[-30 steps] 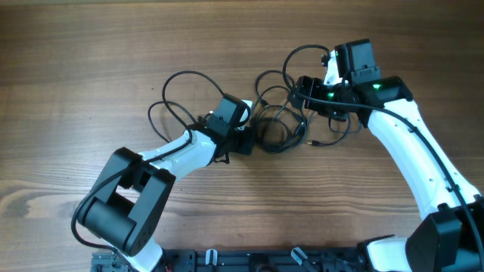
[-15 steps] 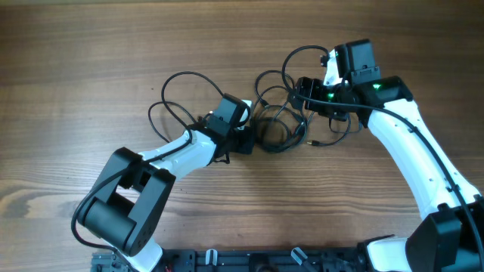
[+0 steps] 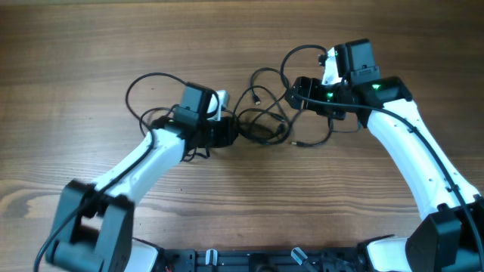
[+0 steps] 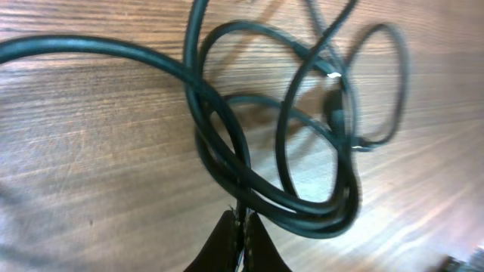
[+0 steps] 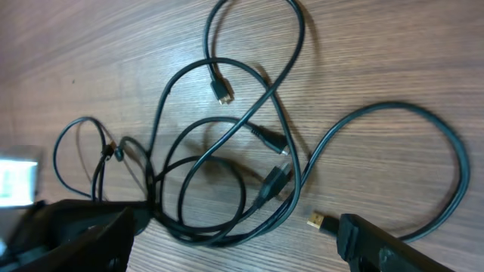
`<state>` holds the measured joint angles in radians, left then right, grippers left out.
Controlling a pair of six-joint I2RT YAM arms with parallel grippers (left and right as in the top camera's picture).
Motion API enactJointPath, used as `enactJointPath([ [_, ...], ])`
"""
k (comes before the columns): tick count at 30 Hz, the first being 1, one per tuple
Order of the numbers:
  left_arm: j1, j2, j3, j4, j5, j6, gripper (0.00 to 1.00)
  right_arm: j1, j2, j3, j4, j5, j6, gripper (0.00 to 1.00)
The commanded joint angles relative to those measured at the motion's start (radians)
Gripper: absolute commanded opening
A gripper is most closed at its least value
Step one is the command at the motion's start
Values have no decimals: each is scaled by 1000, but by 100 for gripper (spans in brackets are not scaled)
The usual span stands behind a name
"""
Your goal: Untangle cables
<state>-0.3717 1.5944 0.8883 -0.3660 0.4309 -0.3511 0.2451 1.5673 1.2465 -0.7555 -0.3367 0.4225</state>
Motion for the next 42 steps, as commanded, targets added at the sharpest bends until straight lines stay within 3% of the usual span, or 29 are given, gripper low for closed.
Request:
enactJointPath([
  [1, 49, -129, -3, -47, 129, -10, 4, 59, 11, 8, 10, -23, -57, 88],
  [7, 103, -273, -3, -103, 194, -78, 4, 158, 13, 8, 28, -24, -56, 88],
  [12, 128, -278, -3, -103, 210, -181, 4, 219, 13, 8, 47, -81, -130, 82],
  [16, 153, -278, -3, -102, 287, -189, 4, 249, 13, 8, 47, -84, -161, 82],
  [18, 161, -278, -3, -127, 237, -183, 4, 249, 13, 8, 48, -82, -161, 82],
  [21, 160, -270, -3, -232, 47, -181, 5, 249, 13, 8, 47, -67, -157, 85],
  [23, 159, -245, -8, -301, -69, -180, 15, 249, 13, 8, 47, -24, -125, 88],
  [26, 129, -182, -40, -234, -85, -174, 23, 249, 13, 8, 51, -3, -109, 88],
  [31, 77, -50, -55, -209, -100, -180, 19, 249, 13, 8, 43, 3, -105, 89],
  [34, 71, -43, -54, -292, -49, -19, 18, 249, 13, 8, 40, 3, -108, 89],
  [37, 71, -84, -54, -346, 68, 194, 27, 249, 13, 8, 40, 3, -108, 89],
  [40, 69, -119, -54, -389, 74, 297, 41, 249, 13, 8, 39, 3, -104, 90],
  [42, 57, -109, -59, -388, 70, 361, 45, 249, 13, 8, 39, 3, -104, 89],
])
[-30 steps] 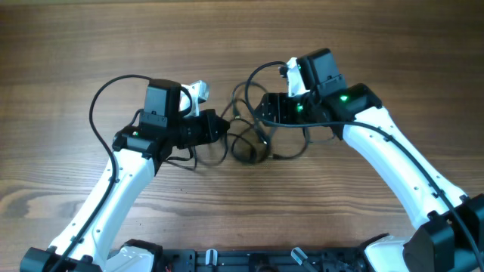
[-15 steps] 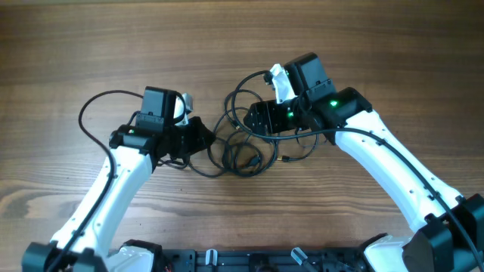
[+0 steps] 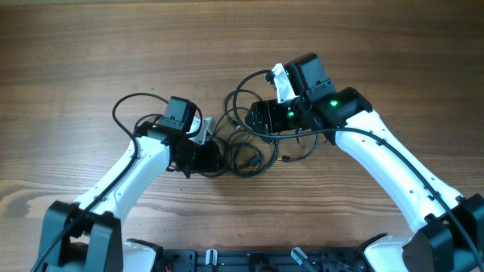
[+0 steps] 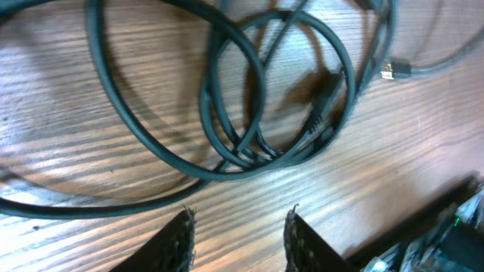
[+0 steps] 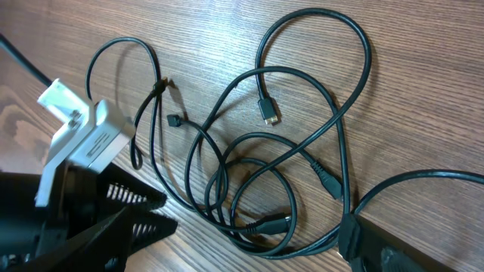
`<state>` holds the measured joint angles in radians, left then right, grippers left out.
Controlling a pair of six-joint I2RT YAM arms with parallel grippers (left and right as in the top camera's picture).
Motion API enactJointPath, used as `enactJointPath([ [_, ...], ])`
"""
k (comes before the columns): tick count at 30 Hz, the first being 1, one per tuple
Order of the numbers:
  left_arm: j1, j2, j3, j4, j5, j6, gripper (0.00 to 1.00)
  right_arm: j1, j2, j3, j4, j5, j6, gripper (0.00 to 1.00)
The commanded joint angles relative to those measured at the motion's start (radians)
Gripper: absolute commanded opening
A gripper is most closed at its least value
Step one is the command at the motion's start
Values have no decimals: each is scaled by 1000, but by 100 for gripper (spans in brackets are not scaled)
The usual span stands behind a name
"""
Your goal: Untangle cables
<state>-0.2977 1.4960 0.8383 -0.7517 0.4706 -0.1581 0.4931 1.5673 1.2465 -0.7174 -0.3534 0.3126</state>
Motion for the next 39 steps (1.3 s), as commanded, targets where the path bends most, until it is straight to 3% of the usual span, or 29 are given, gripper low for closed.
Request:
enactJointPath([
  [1, -26, 0, -14, 3, 10, 181, 45, 2, 13, 8, -2, 19, 8, 90],
  [3, -41, 28, -25, 23, -47, 182, 47, 1, 13, 8, -5, 20, 13, 90],
  [11, -82, 109, -29, 74, -49, 180, 48, 1, 13, 8, -4, 20, 13, 89],
  [17, -86, 151, -29, 143, -65, 180, 59, 2, 13, 8, -5, 20, 13, 90],
  [32, -217, 257, -32, 170, -132, 147, 47, 2, 13, 8, -6, 20, 13, 90],
  [39, -217, 261, -32, 177, -132, 124, 31, 1, 13, 8, -10, 19, 28, 90],
])
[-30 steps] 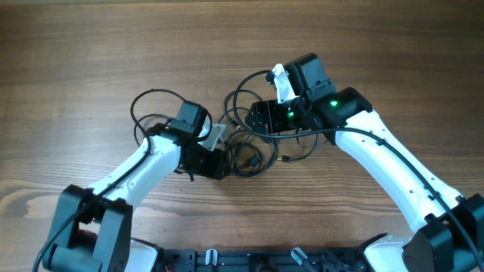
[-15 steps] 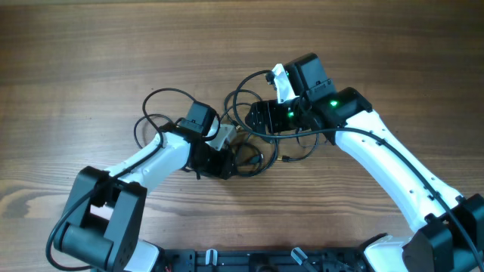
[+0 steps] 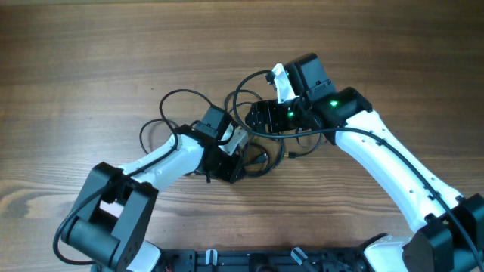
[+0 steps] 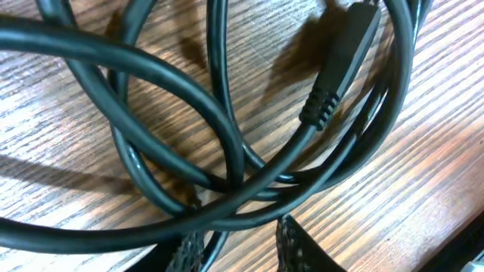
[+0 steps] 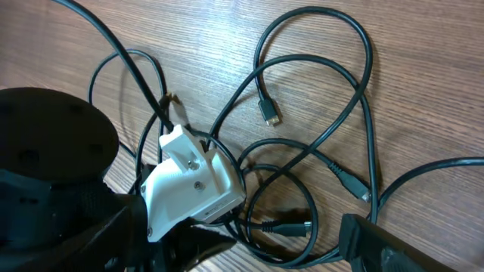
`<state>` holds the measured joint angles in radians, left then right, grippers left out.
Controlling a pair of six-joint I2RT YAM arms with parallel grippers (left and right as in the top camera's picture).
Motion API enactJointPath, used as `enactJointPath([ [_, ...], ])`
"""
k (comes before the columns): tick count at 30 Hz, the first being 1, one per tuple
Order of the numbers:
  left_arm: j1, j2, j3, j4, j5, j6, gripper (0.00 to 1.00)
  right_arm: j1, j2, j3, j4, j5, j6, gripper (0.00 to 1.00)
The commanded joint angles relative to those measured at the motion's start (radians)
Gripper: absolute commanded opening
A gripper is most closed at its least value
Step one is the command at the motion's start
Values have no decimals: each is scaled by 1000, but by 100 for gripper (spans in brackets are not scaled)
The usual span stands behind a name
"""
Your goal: Untangle cables
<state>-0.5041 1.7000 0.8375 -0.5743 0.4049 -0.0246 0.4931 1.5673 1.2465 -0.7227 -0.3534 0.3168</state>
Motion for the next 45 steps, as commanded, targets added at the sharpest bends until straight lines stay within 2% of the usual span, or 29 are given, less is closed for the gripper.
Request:
enactJointPath([
  [1, -11, 56, -32, 0, -67, -10, 31, 2, 13, 8, -4, 20, 24, 89],
  [7, -11, 56, -33, 3, -119, -40, 30, 2, 13, 8, -14, 20, 26, 89],
  [11, -11, 57, -34, 7, -155, -40, 26, 2, 13, 8, -15, 20, 25, 89],
  [15, -11, 64, -34, 15, -227, -40, 33, 2, 13, 8, -15, 20, 25, 90],
  [18, -11, 66, -34, 19, -275, -40, 33, 2, 13, 8, -14, 20, 25, 90],
  [19, -11, 68, -34, 18, -336, -40, 30, 1, 13, 8, -14, 21, 24, 90],
  [22, -11, 68, -34, 18, -354, -40, 26, 1, 13, 8, -15, 21, 24, 90],
  [26, -11, 68, -34, 18, -354, -40, 4, 1, 13, 8, -12, 21, 24, 90],
  [30, -11, 67, -33, 19, -354, -40, 4, 1, 13, 8, -11, 21, 24, 90],
  [33, -5, 57, -24, 14, -341, -96, 4, 1, 13, 8, -11, 21, 24, 90],
  [36, 43, 0, 6, -37, -219, -122, 4, 1, 13, 8, -11, 21, 23, 90],
  [40, 165, -119, 40, -127, 68, -122, 4, 2, 13, 8, -11, 19, 24, 90],
  [43, 230, -208, 40, -133, 275, -117, 4, 2, 13, 8, -12, 13, 23, 90],
  [45, 247, -249, 40, -134, 330, -118, 4, 2, 13, 8, -12, -8, 21, 90],
])
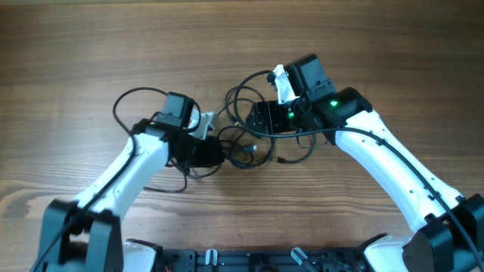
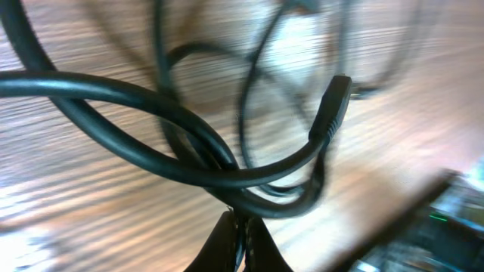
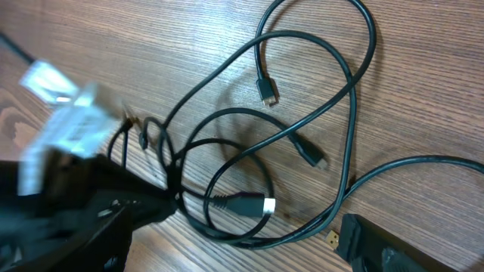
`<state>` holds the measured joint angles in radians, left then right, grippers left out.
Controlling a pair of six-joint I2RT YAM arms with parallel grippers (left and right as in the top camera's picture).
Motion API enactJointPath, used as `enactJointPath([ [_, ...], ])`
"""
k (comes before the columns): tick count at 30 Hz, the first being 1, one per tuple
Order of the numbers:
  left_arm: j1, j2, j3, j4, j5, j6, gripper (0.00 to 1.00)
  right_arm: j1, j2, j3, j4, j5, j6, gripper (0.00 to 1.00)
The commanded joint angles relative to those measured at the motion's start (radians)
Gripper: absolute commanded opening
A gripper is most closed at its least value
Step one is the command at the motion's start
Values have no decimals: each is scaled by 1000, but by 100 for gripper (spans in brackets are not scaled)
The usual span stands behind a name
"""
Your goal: Untangle cables
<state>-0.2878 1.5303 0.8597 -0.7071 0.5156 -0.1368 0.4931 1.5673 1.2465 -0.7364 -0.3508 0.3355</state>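
Several black cables lie knotted together on the wooden table, between both arms. My left gripper is at the tangle's left side. In the left wrist view it is shut on a thick black cable that loops away from the fingers toward a black plug. My right gripper hangs over the tangle's far right part, open, with a silver-tipped USB plug and cable loops between its fingers. A small plug lies farther off.
One cable loop reaches out behind the left arm, and a thin strand trails toward the near edge. A gold-tipped plug lies beside the right finger. Bare wood table surrounds the tangle.
My left gripper was open, pushed into the cable bundle close under the right gripper. Now it is shut on a black cable and sits farther left. The right arm has not moved.
At first my left gripper was shut on a cable at the tangle and the right gripper stood farther right. Then the left was open and farther left, the right over the tangle. The left then straddled the bundle, and now grips a cable.
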Motion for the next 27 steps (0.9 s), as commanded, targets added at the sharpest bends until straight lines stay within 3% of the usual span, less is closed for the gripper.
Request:
enactJointPath([
  [1, 38, -99, 18, -1, 252, -6, 4, 2, 13, 8, 2, -30, -5, 90],
  [5, 72, -137, 18, 4, 371, -8, 4, 2, 13, 8, 2, -43, -21, 90],
  [10, 97, -138, 18, 101, 373, -64, 4, 2, 13, 8, 3, -48, -21, 90],
  [17, 97, -138, 18, 264, 344, -248, 4, 2, 13, 8, -2, -69, -22, 90],
  [27, 107, -138, 18, 151, 357, -208, 4, 90, 13, 8, -8, -77, -206, 90],
])
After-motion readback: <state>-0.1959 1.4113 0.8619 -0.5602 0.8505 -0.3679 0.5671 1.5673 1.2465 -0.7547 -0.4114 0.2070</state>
